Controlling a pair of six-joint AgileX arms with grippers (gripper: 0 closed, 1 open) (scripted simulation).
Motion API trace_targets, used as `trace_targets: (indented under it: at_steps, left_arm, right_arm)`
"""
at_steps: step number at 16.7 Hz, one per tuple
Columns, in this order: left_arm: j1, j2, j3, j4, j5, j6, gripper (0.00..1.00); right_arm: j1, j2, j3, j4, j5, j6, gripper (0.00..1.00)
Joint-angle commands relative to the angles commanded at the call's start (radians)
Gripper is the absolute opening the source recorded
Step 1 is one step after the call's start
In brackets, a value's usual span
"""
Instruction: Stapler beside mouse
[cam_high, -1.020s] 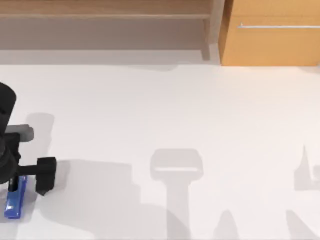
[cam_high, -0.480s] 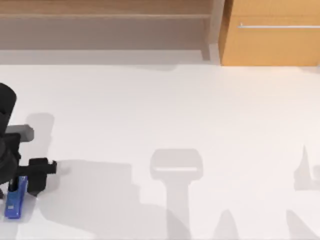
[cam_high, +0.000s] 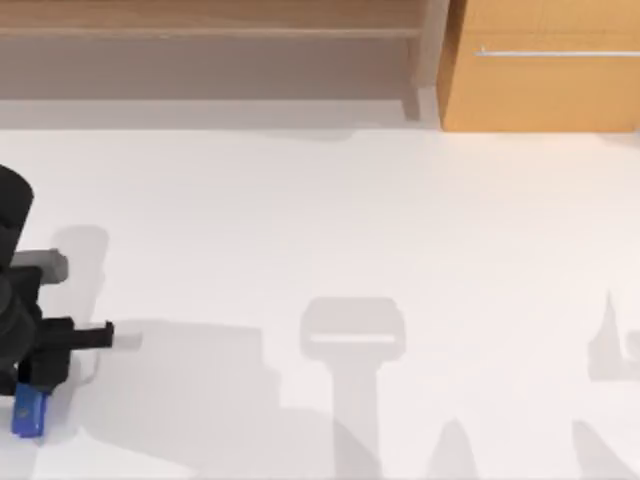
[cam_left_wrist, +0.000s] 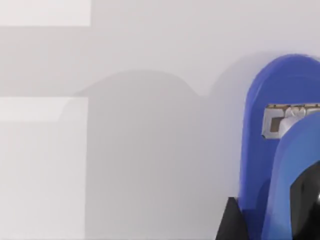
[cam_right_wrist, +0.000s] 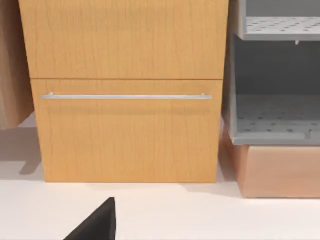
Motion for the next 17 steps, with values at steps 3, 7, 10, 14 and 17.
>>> trace_targets:
  at_steps: [3,7,10,14,17]
  left_arm:
    - [0.000,0.000,0.000,0.000,0.000,0.000,0.00]
    - [0.000,-0.003,0.001,-0.001,0.003,-0.001,0.00]
    - [-0.001,-0.019,0.021,-0.032,0.003,-0.001,0.00]
    - [-0.001,-0.056,0.054,-0.122,0.003,-0.003,0.00]
    - [-0.001,-0.073,0.067,-0.137,0.003,-0.003,0.00]
  right_arm:
    - [0.000,0.000,0.000,0.000,0.000,0.000,1.00]
    - [0.000,0.000,0.000,0.000,0.000,0.000,1.00]
    - [0.000,0.000,0.000,0.000,0.000,0.000,1.00]
    - [0.000,0.000,0.000,0.000,0.000,0.000,1.00]
    - [0.000,0.000,0.000,0.000,0.000,0.000,1.00]
